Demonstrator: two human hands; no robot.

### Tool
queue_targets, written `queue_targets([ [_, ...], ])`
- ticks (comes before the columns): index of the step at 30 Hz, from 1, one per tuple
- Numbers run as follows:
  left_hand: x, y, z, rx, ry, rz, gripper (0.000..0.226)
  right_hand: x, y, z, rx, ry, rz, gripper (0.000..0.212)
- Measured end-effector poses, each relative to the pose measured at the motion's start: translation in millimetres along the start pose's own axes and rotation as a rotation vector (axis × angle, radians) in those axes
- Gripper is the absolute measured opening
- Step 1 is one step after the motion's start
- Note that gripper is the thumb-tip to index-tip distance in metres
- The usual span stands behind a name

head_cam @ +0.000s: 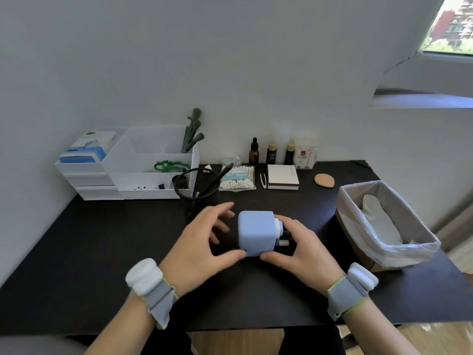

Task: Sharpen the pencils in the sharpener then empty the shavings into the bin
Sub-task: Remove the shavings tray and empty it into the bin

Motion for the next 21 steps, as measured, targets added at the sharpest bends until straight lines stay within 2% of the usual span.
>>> queue_targets([
  [2,-0.2,9.8,14.7,0.011,-0.072,0.057,0.096,0.2,1.5,-2.1,-0.002,0.007,0.004,0.071],
  [4,0.9,17.3,24.2,0.019,-0.113,0.092,0.099,0.7,2.6,-3.3,-0.003,0.009,0.006,0.070],
  [12,4.5,20.9,34.5,0.042,-0.179,0.061,0.069,1.8,1.4,-4.7,0.004,0.009,0.002,0.067],
  [21,4.0,20.7,40.5,0.021,-0.183,0.054,0.065,1.0,-0.6,-2.9,0.020,0.006,0.002,0.067],
])
Point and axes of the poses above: each hand's wrist, its own x-axis towards the middle knuckle, its own y-axis out of the palm, z = x × y, the point moved 6 cm from there along x, towards the middle knuckle, and after that the axes turned 14 degrees about -x, right-handed, at the moved point
